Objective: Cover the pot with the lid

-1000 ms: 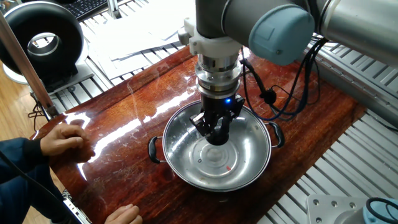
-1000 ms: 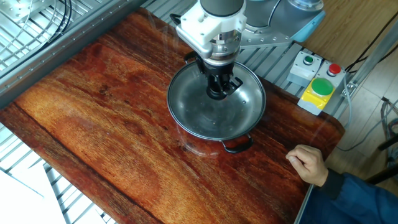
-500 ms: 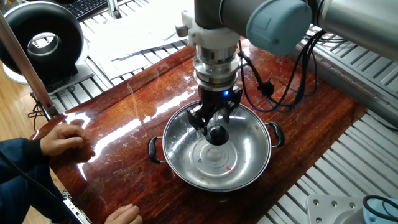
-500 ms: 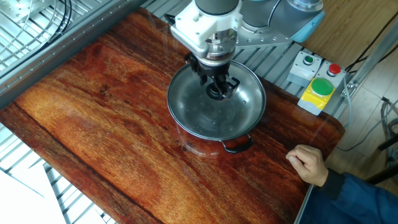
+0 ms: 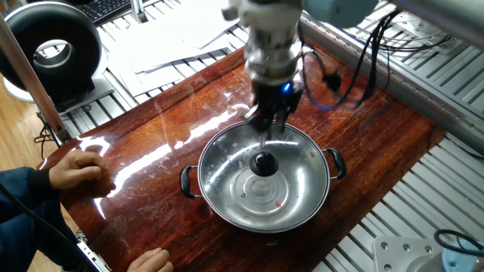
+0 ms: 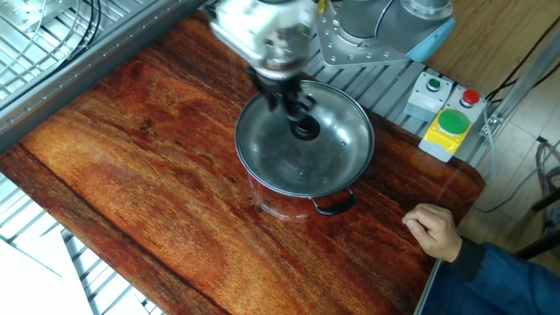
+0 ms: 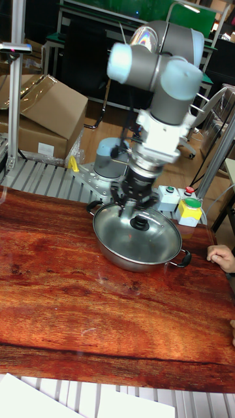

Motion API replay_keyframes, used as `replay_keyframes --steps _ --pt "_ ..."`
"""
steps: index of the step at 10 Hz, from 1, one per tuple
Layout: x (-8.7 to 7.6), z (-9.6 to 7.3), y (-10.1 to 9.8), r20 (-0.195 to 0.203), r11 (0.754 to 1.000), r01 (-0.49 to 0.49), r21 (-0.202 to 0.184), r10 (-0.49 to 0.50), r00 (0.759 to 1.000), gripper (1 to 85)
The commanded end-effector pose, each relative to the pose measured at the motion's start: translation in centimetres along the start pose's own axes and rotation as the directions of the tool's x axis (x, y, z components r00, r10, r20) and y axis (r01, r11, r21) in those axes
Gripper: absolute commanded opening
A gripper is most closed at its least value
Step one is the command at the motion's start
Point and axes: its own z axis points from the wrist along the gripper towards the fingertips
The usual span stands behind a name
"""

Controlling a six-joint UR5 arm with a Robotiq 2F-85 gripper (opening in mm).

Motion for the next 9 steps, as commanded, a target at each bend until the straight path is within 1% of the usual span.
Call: replay_keyframes --steps 1,2,3,4,5,6,9 --pt "-1.6 -1.5 -5.6 0.011 1.0 0.023 0.01 -0.023 1.0 1.3" --pt "-2.0 -1.6 -7.1 0.02 0.999 0.033 -0.013 -0.033 0.999 1.3" --pt "-2.4 -1.3 -8.4 0.037 0.999 0.042 -0.01 -0.042 0.998 1.3" --pt "-2.5 -0.9 -9.2 0.047 0.999 0.044 -0.012 -0.044 0.998 1.3" --pt "-2.3 -0.5 -9.8 0.041 0.999 0.04 -0.015 -0.039 0.998 1.3" --pt "-2.2 -0.3 -9.9 0.038 0.999 0.03 -0.02 -0.029 0.999 1.3" --pt "-2.5 -0.2 -9.4 0.045 0.999 0.038 -0.038 -0.036 0.998 1.3"
